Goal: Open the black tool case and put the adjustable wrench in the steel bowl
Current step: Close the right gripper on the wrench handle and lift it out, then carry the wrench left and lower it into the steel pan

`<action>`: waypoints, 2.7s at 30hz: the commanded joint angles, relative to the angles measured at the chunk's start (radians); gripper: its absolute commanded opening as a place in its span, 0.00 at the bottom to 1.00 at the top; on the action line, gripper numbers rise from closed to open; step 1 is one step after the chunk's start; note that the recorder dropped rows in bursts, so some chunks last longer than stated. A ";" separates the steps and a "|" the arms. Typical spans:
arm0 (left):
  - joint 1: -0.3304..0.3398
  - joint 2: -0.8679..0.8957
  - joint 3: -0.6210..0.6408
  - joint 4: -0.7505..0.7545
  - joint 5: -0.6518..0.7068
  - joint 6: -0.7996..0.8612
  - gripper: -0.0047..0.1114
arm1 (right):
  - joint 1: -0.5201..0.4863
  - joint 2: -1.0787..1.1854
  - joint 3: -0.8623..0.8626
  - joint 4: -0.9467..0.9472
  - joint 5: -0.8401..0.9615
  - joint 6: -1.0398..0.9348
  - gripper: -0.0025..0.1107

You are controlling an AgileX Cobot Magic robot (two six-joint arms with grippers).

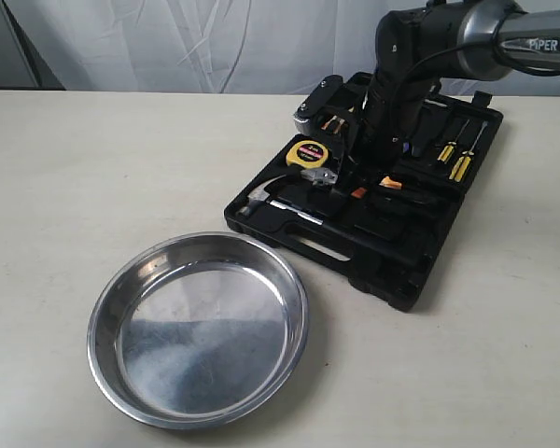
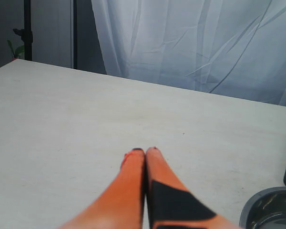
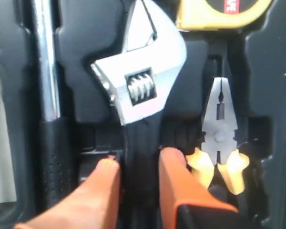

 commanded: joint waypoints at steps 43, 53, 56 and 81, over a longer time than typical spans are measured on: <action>-0.006 0.005 -0.002 0.004 -0.008 -0.004 0.04 | 0.277 -0.013 -0.004 0.565 0.234 -0.333 0.01; -0.006 0.005 -0.002 0.004 -0.008 -0.004 0.04 | 0.308 0.053 -0.004 0.579 0.195 -0.340 0.01; -0.006 0.005 -0.002 0.004 -0.008 -0.004 0.04 | 0.308 0.069 -0.004 0.581 0.192 -0.340 0.01; -0.006 0.005 -0.002 0.004 -0.008 -0.004 0.04 | 0.308 0.073 -0.004 0.581 0.152 -0.340 0.36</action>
